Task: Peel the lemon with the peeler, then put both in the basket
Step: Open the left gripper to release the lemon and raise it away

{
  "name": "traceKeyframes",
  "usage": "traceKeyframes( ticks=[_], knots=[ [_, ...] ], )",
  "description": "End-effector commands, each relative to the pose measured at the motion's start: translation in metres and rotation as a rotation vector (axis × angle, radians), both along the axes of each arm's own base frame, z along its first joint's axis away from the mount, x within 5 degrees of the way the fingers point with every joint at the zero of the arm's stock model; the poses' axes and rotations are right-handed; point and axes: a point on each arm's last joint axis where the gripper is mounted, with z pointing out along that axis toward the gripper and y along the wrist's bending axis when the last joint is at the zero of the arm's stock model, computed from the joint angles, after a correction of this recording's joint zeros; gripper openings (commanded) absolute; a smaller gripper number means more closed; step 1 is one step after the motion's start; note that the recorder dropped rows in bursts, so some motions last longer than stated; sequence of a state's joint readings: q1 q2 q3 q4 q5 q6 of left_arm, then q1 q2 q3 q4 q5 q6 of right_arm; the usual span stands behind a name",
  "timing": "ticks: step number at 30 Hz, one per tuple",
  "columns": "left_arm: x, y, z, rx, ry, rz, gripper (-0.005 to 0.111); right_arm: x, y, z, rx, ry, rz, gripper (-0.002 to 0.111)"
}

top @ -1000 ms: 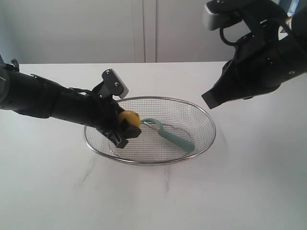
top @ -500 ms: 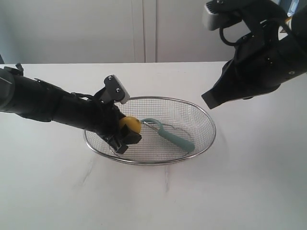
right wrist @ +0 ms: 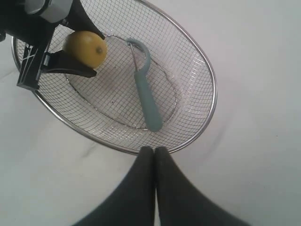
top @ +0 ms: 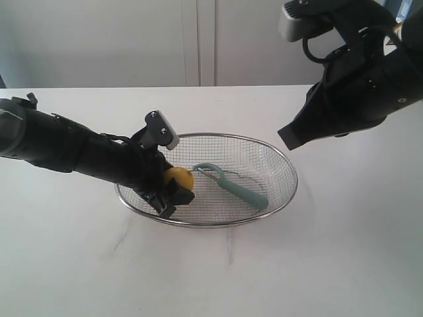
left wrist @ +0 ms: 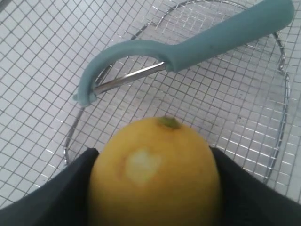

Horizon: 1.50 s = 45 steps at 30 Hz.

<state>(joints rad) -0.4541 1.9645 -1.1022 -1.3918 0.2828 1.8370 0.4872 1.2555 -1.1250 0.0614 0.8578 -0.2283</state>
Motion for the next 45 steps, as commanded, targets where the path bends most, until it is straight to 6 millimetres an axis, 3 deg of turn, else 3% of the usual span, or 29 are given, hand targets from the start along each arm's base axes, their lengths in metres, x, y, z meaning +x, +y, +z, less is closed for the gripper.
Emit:
traceKeyframes(
  ticks=[1,10,23,25,32,37,39,45],
  knots=[
    [-0.002,-0.004,0.004,-0.025,0.005,-0.017,0.078,-0.001,-0.001,0.003,0.008,-0.013,-0.004,0.000],
    [-0.004,-0.003,0.030,-0.057,-0.054,-0.015,0.078,-0.001,-0.001,0.002,0.004,-0.006,-0.004,0.000],
    [-0.019,0.004,0.104,-0.204,-0.120,0.073,0.077,-0.002,-0.001,0.002,0.002,-0.002,-0.003,0.000],
    [-0.024,0.007,0.119,-0.238,-0.126,0.093,0.072,-0.002,-0.001,0.002,0.002,-0.001,-0.003,0.000],
    [-0.055,0.020,0.168,-0.251,-0.159,0.064,0.038,-0.002,-0.001,0.001,-0.003,0.007,-0.003,0.000],
    [-0.084,0.034,0.187,-0.162,-0.124,0.005,0.018,-0.002,-0.001,0.001,-0.003,0.007,-0.003,0.000],
    [-0.097,0.047,0.196,-0.095,-0.085,0.070,0.002,-0.002,-0.001,0.001,-0.003,0.007,-0.003,0.000],
    [-0.125,0.079,0.209,0.073,-0.017,0.224,0.000,-0.002,-0.001,0.001,-0.003,0.007,-0.003,0.000]
  ],
)
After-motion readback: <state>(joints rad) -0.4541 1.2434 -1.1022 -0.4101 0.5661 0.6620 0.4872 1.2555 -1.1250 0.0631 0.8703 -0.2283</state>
